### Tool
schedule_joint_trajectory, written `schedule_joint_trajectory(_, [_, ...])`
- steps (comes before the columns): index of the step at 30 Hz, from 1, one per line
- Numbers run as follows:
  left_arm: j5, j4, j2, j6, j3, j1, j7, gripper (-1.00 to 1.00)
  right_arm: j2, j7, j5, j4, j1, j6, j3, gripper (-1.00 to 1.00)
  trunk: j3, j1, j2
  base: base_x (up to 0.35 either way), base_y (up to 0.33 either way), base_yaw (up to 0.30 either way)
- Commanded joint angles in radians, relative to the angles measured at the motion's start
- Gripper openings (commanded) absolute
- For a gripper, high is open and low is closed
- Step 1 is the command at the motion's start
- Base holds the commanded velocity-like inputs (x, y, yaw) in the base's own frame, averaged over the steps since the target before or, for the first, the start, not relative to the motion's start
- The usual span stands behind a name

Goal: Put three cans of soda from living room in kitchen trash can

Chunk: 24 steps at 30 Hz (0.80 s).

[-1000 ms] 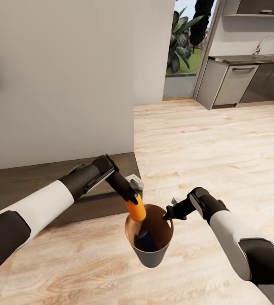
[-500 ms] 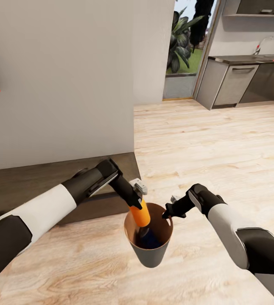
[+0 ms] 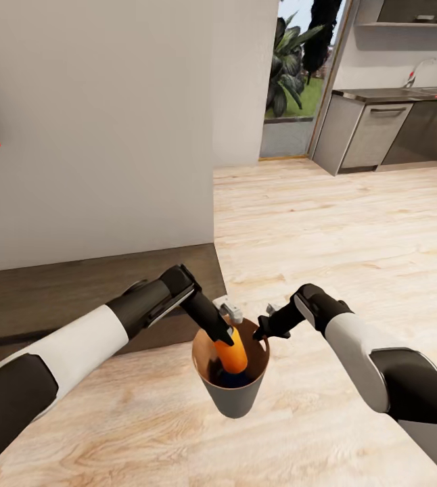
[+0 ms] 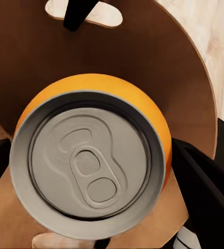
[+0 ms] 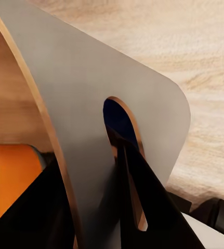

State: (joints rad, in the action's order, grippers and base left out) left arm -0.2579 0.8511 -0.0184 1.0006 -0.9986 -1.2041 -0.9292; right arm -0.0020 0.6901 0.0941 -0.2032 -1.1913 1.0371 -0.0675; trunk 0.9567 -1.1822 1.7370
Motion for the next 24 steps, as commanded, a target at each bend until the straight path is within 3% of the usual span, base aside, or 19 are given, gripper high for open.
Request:
schedule_joint_trajectory(1, [0.000, 0.000, 0.001, -0.003, 0.000, 0.001, 0.000, -1.00, 0.013, 0.003, -0.030, 0.003, -0.003, 0.010, 0.012, -1.00, 0.000, 0.000, 0.000, 0.000, 0.000, 0.000])
schedule_joint_trajectory(4, [0.001, -0.001, 0.001, -0.025, 0.000, 0.001, 0.004, -1.00, 0.040, 0.003, -0.030, 0.013, -0.007, 0.010, 0.011, -1.00, 0.000, 0.000, 0.000, 0.000, 0.000, 0.000])
schedule_joint_trajectory(11, [0.003, -0.049, 0.002, -0.086, -0.001, 0.006, 0.019, -1.00, 0.067, 0.003, -0.030, 0.017, -0.008, 0.010, 0.009, -1.00, 0.000, 0.000, 0.000, 0.000, 0.000, 0.000])
schedule_joint_trajectory(19, [0.004, -0.097, -0.005, -0.117, -0.006, 0.034, 0.026, -1.00, 0.071, 0.003, -0.030, 0.018, -0.015, 0.010, 0.008, -1.00, 0.000, 0.000, 0.000, 0.000, 0.000, 0.000])
schedule_joint_trajectory(24, [0.003, -0.101, 0.001, -0.118, -0.051, 0.055, 0.033, -1.00, 0.072, 0.003, -0.030, 0.044, -0.040, 0.010, 0.008, -1.00, 0.000, 0.000, 0.000, 0.000, 0.000, 0.000])
